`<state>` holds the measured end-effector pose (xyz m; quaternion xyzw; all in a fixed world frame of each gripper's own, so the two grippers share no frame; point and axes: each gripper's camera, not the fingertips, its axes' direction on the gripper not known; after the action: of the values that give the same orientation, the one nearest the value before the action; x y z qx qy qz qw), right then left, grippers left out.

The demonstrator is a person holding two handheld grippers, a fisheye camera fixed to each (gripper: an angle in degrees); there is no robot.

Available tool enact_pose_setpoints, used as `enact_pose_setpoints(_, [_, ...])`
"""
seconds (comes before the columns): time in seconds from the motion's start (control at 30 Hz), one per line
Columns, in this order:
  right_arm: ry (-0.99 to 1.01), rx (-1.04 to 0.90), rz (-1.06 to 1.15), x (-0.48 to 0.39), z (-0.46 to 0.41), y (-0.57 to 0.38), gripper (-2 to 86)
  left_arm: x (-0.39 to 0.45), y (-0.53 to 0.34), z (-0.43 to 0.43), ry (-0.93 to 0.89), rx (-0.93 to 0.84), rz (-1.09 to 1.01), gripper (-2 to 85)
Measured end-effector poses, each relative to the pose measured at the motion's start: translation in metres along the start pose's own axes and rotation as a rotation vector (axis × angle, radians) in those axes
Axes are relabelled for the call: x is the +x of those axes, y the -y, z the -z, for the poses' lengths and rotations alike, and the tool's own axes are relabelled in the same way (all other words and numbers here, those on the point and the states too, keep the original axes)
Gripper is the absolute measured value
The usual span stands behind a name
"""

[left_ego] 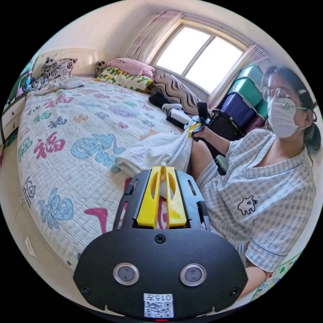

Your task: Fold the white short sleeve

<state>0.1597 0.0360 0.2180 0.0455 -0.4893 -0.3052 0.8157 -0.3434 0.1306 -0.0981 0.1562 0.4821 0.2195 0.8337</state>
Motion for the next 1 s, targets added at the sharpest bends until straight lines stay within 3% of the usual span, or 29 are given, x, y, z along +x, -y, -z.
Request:
enact_pose_setpoints(0.4, [-0.155,-0.089,0.013,-0.075,-0.03,-0.026,7.6,0.062,-0.036,-0.035,0.116,-0.11,0.048,6.0])
enact_pose_setpoints(0.53, [-0.261,-0.061,0.067,-0.111,-0.024,-0.021,9.3,0.109,-0.027,-0.022,0.257,-0.028,-0.026,9.1])
enact_pose_setpoints(0.6, [-0.29,-0.084,0.104,-0.122,-0.034,-0.015,9.1,0.128,-0.016,-0.032,0.299,-0.009,-0.09,9.4])
enact_pose_setpoints(0.73, [-0.339,-0.192,0.12,-0.128,-0.068,-0.008,2.0,0.138,-0.001,-0.089,0.357,-0.174,-0.174,6.9])
enact_pose_setpoints(0.9, [-0.317,-0.156,0.137,-0.147,-0.067,-0.021,-0.4,0.154,-0.017,-0.081,0.316,-0.083,-0.167,2.2])
enact_pose_setpoints(1.0, [-0.324,-0.21,0.122,-0.146,-0.087,-0.027,-0.5,0.159,-0.027,-0.094,0.346,-0.13,-0.173,1.6])
